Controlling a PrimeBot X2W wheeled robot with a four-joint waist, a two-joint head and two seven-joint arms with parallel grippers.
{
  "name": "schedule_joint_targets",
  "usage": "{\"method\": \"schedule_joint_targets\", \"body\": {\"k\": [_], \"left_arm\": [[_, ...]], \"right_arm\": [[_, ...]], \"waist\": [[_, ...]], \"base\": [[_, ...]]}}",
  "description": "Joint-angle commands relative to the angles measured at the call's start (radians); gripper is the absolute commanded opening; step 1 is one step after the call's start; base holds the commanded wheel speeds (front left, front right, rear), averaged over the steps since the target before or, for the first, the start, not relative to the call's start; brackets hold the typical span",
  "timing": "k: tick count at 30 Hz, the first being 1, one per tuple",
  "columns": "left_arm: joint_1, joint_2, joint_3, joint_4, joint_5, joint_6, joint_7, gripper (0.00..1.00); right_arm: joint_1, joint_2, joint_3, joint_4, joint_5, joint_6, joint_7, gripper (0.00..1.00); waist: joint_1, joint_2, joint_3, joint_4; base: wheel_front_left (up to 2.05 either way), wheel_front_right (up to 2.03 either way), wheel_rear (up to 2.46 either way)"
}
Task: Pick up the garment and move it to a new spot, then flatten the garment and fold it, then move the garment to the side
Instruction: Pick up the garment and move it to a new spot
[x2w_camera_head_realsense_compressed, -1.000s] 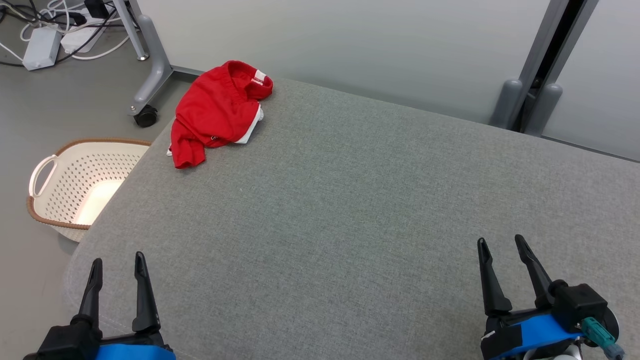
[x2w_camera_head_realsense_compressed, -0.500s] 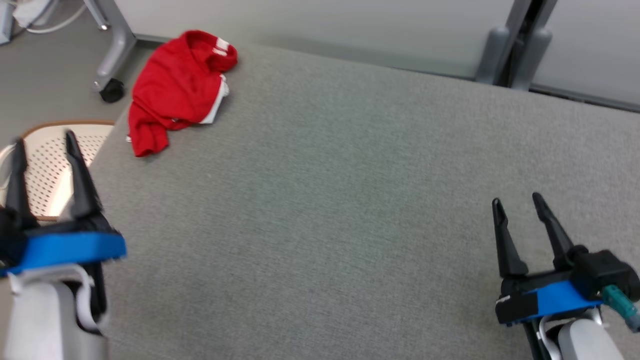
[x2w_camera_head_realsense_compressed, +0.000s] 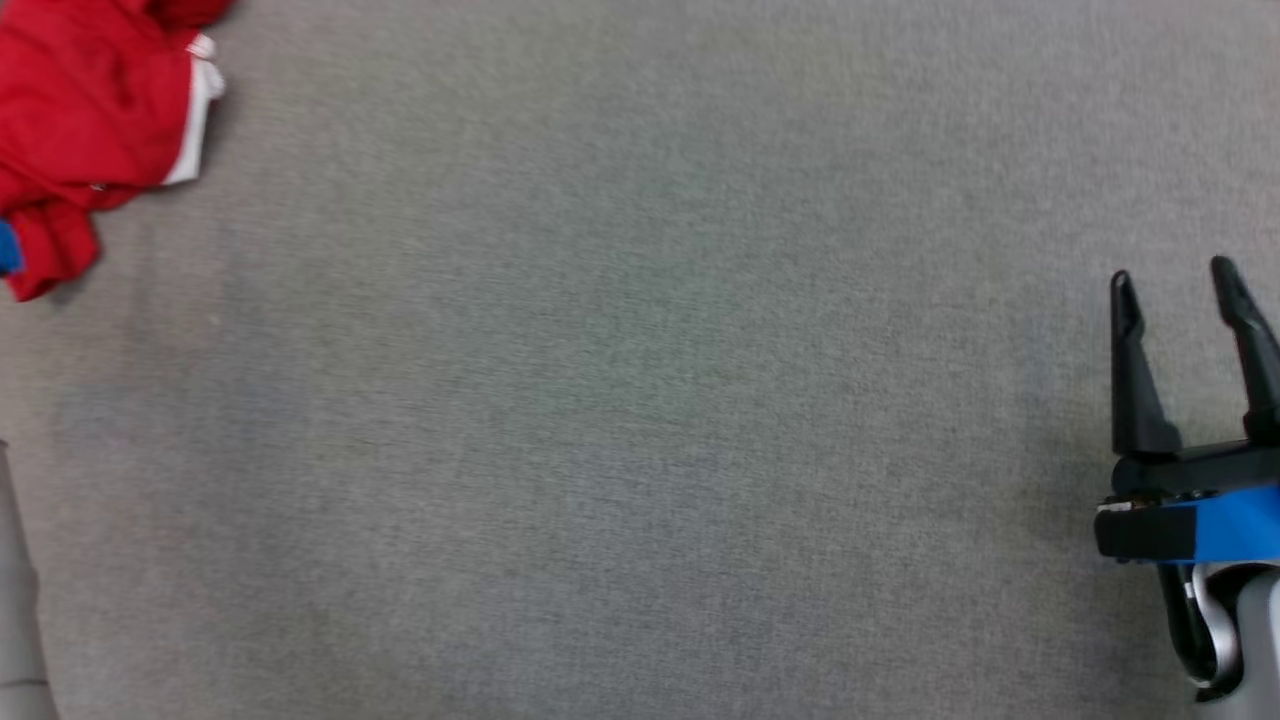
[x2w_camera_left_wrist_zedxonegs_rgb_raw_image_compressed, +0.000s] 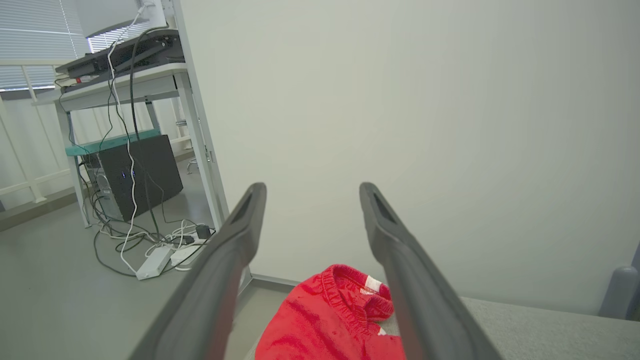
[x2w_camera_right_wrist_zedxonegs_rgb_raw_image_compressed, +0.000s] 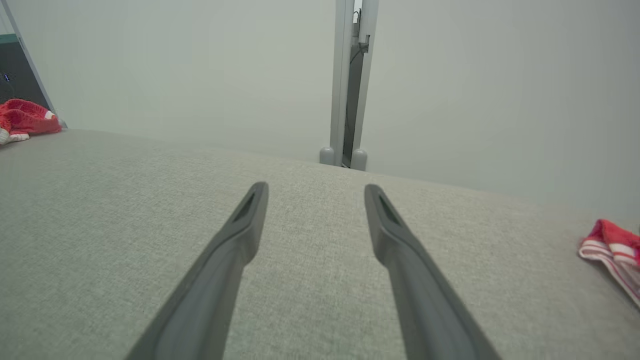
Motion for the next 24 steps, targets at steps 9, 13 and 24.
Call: {"method": "schedule_joint_targets", "body": {"k": [9, 13, 24], "left_arm": [[-0.215, 0.094, -0.031, 0.338, 0.008, -0.019, 0.038, 1.0], [-0.244, 0.099, -0.045, 0.421, 0.011, -0.018, 0.07, 1.0], [-0.33, 0.099, -0.071, 0.653, -0.015, -0.045, 0.218, 1.0]], "right_arm": [[-0.021, -0.016, -0.036, -0.142, -0.014, 0.0, 0.046, 1.0], [-0.015, -0.019, -0.048, -0.162, -0.016, 0.0, 0.052, 1.0], [-0.021, -0.019, -0.059, -0.197, -0.02, 0.0, 0.066, 1.0]], "waist": [[-0.0002, 0.0, 0.185, -0.102], [-0.0002, 0.0, 0.207, -0.106], [-0.0002, 0.0, 0.238, -0.104]], "base": [[0.0, 0.0, 0.0], [0.0, 0.0, 0.0], [0.0, 0.0, 0.0]]}}
